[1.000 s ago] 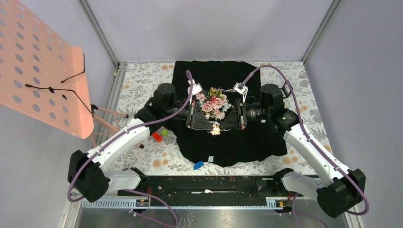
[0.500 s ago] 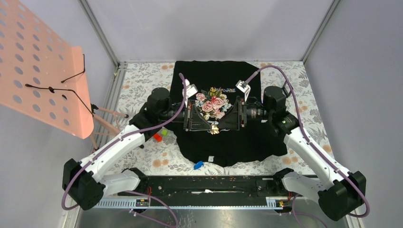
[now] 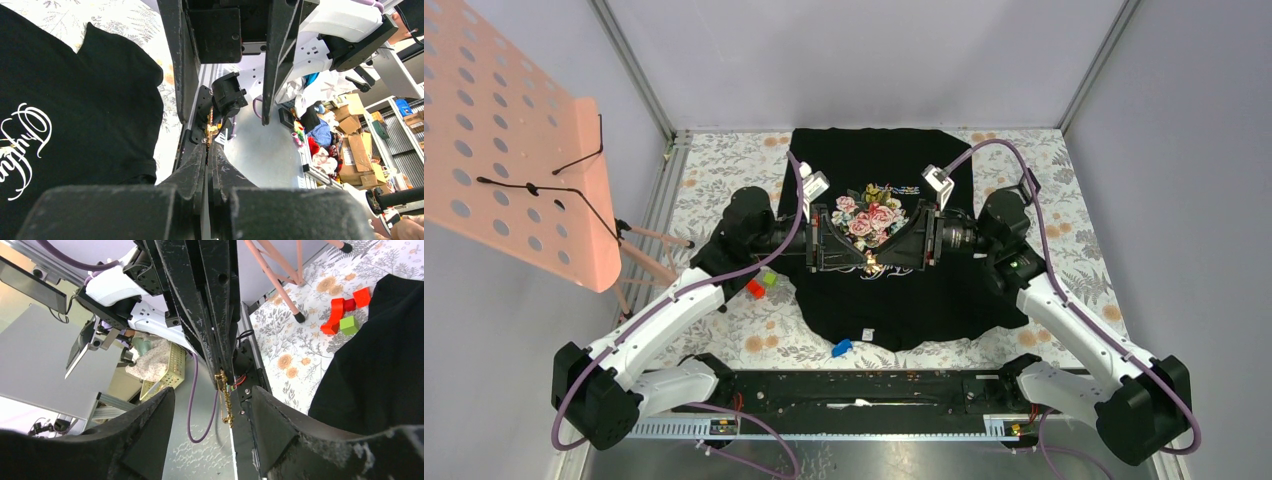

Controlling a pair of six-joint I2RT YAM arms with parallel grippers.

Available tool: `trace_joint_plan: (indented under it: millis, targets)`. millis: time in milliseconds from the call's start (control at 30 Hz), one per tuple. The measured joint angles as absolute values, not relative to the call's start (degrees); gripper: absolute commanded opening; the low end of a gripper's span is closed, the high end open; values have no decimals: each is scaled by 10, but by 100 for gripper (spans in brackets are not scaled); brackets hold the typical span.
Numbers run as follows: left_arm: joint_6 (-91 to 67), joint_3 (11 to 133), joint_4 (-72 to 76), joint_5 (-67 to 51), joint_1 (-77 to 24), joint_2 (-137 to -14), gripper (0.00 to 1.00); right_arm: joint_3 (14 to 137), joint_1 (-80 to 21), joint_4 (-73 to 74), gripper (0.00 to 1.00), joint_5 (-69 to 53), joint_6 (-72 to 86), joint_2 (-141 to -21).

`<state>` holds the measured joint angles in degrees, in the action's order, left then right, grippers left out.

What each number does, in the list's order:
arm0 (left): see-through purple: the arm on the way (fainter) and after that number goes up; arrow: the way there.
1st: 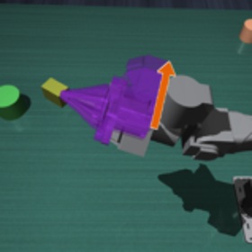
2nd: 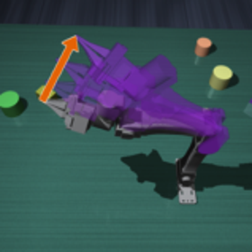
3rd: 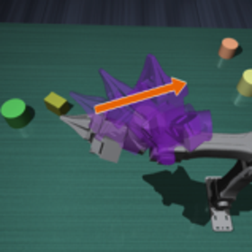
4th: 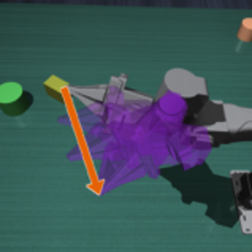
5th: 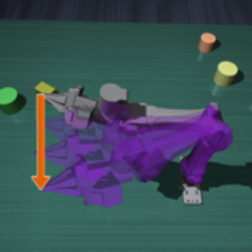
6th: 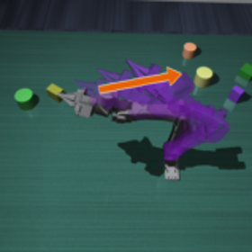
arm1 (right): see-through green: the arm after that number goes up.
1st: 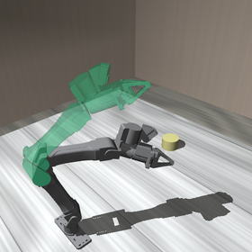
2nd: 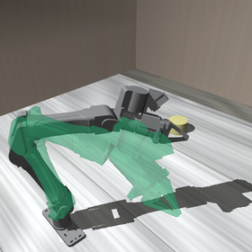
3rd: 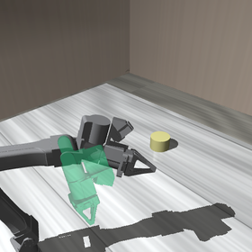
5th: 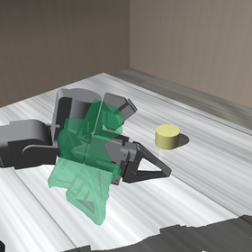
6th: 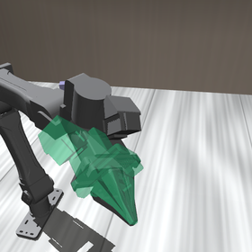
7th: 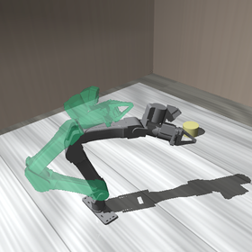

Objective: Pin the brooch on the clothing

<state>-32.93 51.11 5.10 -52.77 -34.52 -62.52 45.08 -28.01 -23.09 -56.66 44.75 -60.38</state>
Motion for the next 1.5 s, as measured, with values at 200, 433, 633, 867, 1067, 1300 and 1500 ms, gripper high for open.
trace_joint_plan:
  millis: [200,433,633,867,1067,1300,1500]
  targets:
    - [-335,510,58,-524,-340,-625,0,451,-294,-229,55,-567,446,-616]
    - [-342,510,62,-522,-335,-625,0,451,-300,-225,44,-567,443,-627]
    - [-344,510,62,-522,-333,-625,0,451,-300,-225,35,-566,442,-633]
    - [-343,509,58,-519,-329,-630,0,465,-301,-180,26,-554,433,-658]
    - [-341,507,55,-515,-322,-638,0,480,-303,-168,26,-553,440,-687]
    - [-339,507,45,-517,-322,-642,0,480,-303,-173,41,-566,450,-696]
    - [-326,507,31,-514,-322,-642,0,479,-303,-154,68,-557,431,-667]
